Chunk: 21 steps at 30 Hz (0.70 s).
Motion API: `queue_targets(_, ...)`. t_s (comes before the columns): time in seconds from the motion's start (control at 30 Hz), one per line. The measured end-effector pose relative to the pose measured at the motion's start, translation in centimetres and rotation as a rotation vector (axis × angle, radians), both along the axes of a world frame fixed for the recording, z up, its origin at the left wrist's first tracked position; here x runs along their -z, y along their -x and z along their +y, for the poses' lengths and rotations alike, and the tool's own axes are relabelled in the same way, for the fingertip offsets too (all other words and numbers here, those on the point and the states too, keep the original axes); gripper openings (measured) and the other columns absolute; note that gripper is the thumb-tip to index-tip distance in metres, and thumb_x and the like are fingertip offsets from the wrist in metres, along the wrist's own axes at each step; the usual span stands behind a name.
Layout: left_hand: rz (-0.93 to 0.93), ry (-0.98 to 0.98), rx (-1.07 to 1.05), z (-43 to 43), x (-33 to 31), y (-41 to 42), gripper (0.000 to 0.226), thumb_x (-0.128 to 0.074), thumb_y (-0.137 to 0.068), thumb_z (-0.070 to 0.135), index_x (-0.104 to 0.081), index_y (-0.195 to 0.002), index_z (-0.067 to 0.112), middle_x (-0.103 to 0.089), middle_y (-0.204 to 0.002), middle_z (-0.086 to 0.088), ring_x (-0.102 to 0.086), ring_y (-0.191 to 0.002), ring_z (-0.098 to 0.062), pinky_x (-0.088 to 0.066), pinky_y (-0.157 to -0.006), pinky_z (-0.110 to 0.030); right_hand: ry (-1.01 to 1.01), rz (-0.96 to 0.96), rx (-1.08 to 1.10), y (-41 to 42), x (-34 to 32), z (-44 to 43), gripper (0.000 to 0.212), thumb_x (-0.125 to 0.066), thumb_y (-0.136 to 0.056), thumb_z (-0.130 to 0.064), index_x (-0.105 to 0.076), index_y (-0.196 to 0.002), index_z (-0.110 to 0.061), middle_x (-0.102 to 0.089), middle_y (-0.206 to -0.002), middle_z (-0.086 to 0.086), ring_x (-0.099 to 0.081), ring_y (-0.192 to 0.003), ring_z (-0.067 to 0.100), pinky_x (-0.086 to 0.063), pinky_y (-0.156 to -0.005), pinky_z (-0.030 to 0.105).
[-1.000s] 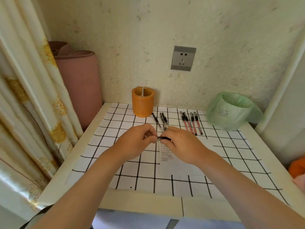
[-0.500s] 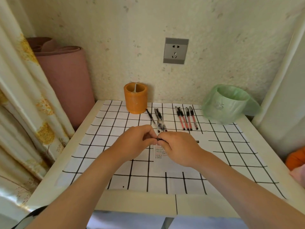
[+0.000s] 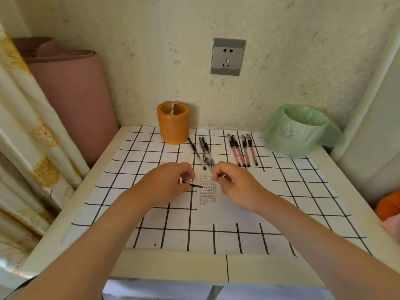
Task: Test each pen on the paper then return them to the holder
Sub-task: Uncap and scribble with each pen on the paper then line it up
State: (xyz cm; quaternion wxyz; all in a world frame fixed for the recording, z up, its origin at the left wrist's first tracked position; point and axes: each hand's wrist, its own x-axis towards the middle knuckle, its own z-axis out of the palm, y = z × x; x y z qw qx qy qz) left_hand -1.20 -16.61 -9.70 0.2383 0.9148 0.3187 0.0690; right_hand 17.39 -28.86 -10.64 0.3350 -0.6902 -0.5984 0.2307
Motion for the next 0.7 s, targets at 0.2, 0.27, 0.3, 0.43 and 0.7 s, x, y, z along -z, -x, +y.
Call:
queue_targets(0.2,0.128,-0.040,0.023,-0.1,0.4,-0.3,0.021,-0.068,-0.088,0.023,-0.068,-0.106,0.034,-0.058,-0.097,0.020,-0.053,-0.088,-0.001,-0.039,-0.072,-0.014,0.015,0.642,0.093,0.0,-0.1,0.3,0.054,-0.037,-0.092,0.018,-0.070,-0.108,-0.022,-0.062,-0.098,0.008,-0.069,-0.080,0.018,-0.058,-0.075,0.028)
queue_targets(0.27,0.181,-0.055,0.029,-0.1,0.5,-0.3,0.021,-0.069,-0.087,0.025,-0.068,-0.106,0.035,-0.060,-0.100,0.019,-0.053,-0.091,-0.004,-0.039,-0.076,-0.017,0.001,0.614,0.071,0.1,0.4,0.1,0.046,-0.049,-0.092,0.014,-0.067,-0.116,-0.020,-0.062,-0.094,0.005,-0.067,-0.083,0.017,-0.059,-0.078,0.030)
queue_targets(0.3,0.207,-0.063,0.038,-0.1,0.5,-0.3,0.022,-0.069,-0.087,0.025,-0.067,-0.106,0.035,-0.061,-0.101,0.018,-0.052,-0.093,-0.005,-0.039,-0.077,-0.018,-0.005,0.598,0.063,0.2,0.7,0.0,0.037,-0.056,-0.093,0.007,-0.066,-0.118,-0.019,-0.063,-0.090,0.005,-0.066,-0.082,0.017,-0.060,-0.081,0.033)
queue_targets(0.43,0.234,-0.004,0.051,0.0,0.4,-0.3,0.042,-0.063,-0.084,0.012,-0.058,-0.121,0.033,-0.051,-0.116,0.013,-0.044,-0.111,-0.008,-0.041,-0.089,-0.023,-0.025,0.671,0.112,0.7,1.8,-0.2,0.015,-0.052,-0.100,-0.010,-0.067,-0.100,-0.010,-0.063,-0.077,0.008,-0.062,-0.069,0.025,-0.050,-0.062,0.038)
queue_targets(0.7,0.206,0.011,0.200,-0.6,1.4,-1.2,0.089,-0.073,-0.080,0.053,-0.030,-0.153,0.029,-0.024,-0.156,0.012,-0.016,-0.143,-0.009,-0.024,-0.109,-0.026,-0.031,0.587,0.155,0.8,2.3,-0.2,0.017,-0.058,-0.086,0.010,-0.064,-0.092,-0.004,-0.070,-0.073,0.016,-0.067,-0.064,0.027,-0.049,-0.051,0.030)
